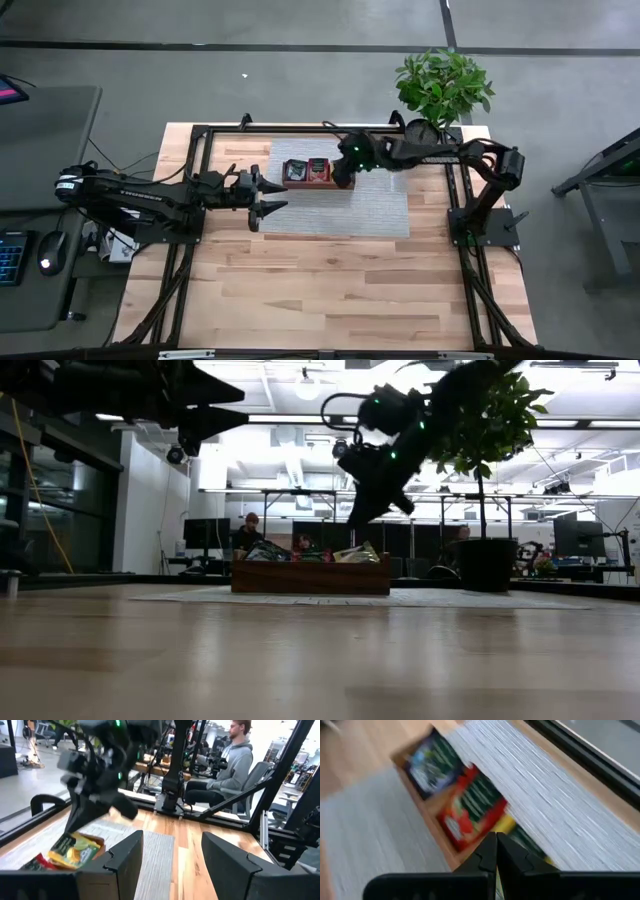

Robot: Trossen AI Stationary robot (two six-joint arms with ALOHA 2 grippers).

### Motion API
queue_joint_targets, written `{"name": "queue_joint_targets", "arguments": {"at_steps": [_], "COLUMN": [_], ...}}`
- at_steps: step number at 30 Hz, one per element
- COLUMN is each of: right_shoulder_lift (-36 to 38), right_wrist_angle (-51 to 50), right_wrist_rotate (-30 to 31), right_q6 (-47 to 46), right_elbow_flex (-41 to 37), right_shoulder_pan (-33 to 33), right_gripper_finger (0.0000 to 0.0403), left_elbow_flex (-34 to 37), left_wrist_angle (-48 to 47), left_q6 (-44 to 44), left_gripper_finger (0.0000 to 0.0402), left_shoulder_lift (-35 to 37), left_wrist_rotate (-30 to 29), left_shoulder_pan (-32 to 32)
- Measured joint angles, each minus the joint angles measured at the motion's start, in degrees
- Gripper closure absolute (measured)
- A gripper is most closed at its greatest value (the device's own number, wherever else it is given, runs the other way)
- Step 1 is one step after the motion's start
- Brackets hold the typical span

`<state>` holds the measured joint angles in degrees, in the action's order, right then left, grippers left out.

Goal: Pick & Place Tea
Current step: Put the yellow tea bag into the right section of the wooden organizer

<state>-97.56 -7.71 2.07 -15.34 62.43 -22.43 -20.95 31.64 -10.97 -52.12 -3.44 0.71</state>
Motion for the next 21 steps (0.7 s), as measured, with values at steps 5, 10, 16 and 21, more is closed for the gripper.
{"name": "queue_joint_targets", "arguments": {"at_steps": [5,10,16,21], "right_shoulder_lift": [0.0,-0.5,-5.2,-7.4], "right_wrist_angle": [-16.9,-19.2,-20.9,-21.0], "right_wrist_rotate": [1.5,-1.3,-2.3,0.2], "right_q6": [-3.0,-6.1,-6.8,-10.1], "right_elbow_flex": [8.5,10.9,10.8,10.8], "right_shoulder_pan": [0.3,0.6,2.7,3.2], "right_gripper_finger": [0.0401,0.0402,0.0402,0.0402], "left_elbow_flex": [0.0,0.0,0.0,0.0], "left_wrist_angle": [-1.3,-1.7,-1.7,-1.8], "left_q6": [-0.9,-0.9,-0.9,-1.3], "left_gripper_finger": [0.0202,0.0202,0.0202,0.0202], "left_shoulder_lift": [0.0,0.0,0.0,0.0], "left_wrist_rotate": [0.0,0.0,0.1,1.0], "left_shoulder_pan": [0.0,0.0,0.0,0.0]}}
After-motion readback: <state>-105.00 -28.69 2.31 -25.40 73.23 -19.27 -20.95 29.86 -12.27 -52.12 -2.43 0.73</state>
